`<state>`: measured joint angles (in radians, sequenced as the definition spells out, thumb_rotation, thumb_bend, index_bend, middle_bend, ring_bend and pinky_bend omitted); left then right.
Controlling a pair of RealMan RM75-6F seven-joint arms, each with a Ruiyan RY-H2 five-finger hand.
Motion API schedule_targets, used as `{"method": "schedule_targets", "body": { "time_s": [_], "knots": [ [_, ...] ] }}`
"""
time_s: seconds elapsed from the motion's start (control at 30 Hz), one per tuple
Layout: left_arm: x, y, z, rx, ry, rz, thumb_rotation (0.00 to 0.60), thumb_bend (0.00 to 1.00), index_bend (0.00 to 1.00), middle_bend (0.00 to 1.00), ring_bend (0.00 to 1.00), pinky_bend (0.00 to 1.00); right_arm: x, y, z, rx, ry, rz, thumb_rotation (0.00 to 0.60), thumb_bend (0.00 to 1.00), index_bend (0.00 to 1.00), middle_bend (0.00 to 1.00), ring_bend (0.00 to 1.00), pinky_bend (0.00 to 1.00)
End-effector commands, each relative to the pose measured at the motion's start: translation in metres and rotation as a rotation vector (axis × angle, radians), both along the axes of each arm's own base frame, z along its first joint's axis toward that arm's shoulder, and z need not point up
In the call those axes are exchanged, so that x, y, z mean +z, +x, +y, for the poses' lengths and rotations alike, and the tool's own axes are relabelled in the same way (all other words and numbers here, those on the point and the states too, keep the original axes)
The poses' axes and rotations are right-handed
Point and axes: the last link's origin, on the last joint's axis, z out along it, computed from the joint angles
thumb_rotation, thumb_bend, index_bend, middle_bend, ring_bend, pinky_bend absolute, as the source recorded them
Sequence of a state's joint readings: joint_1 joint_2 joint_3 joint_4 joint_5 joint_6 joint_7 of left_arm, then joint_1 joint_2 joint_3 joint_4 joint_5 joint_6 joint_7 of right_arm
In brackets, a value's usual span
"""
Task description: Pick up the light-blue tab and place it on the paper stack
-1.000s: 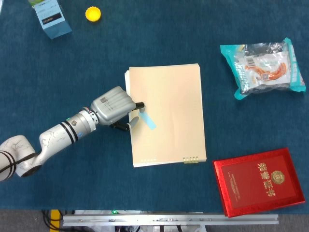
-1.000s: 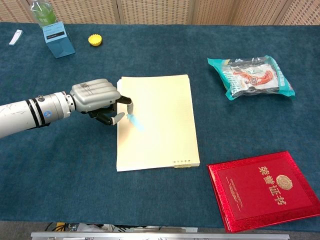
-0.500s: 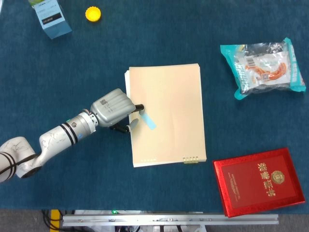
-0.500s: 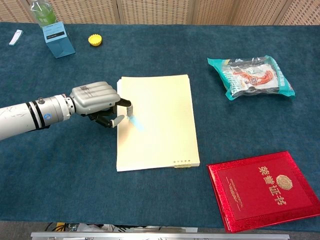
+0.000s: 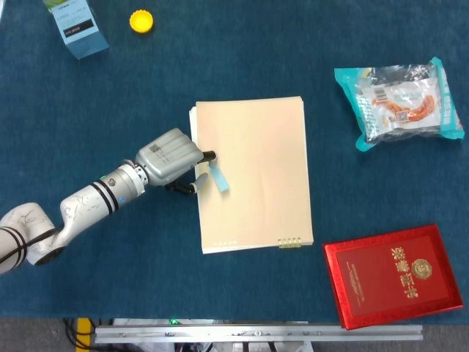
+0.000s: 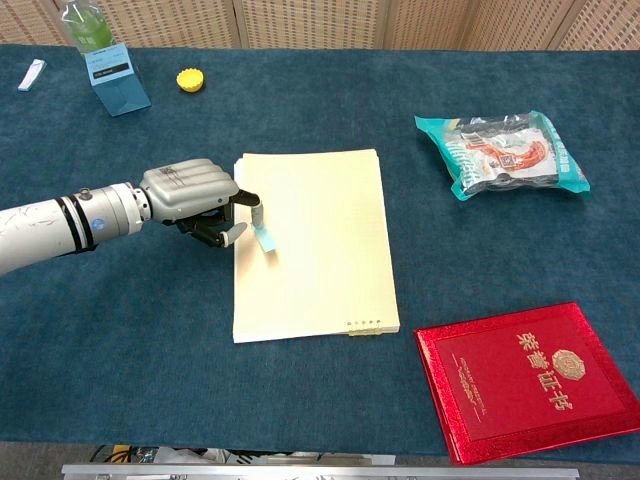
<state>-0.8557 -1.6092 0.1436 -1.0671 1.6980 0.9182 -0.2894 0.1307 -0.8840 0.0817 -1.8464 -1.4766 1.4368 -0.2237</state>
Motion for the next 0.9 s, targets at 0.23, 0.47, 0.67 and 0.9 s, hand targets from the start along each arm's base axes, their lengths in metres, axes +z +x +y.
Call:
{"method": "schedule_targets", "body": {
  "time_s": [0.23,0.47,0.67,0.9],
  "knots": [
    [-0.0037,0.0000,0.0022,0.018,-0.009,0.013,0.320,0.56,0.34,0.92,0.92,0.78,0.0012,-0.0018,0.0011,-0.005,-0.004,-0.001,0.600,0.13,0.16,0.38,0.37,0.46],
    [-0.0017,0.0031,0.0035,0.026,-0.007,0.003,0.321,0.56,0.34,0.92,0.92,0.78,0.0031,-0.0038,0.0022,-0.009,-0.008,-0.003,0.600,0.13,0.16,0.38,0.37,0.46],
    [0.0021,0.0061,0.0051,0.027,0.001,-0.007,0.323,0.56,0.34,0.92,0.92,0.78,0.0030,-0.0050,0.0022,-0.009,-0.007,-0.006,0.600,0.13,0.16,0.38,0.37,0.46],
    [-0.0025,0.0023,0.0065,0.040,-0.001,0.020,0.322,0.56,0.34,0.92,0.92,0.78,0.0047,-0.0068,0.0033,-0.014,-0.013,-0.006,0.600,0.12,0.16,0.38,0.37,0.46]
  ]
}}
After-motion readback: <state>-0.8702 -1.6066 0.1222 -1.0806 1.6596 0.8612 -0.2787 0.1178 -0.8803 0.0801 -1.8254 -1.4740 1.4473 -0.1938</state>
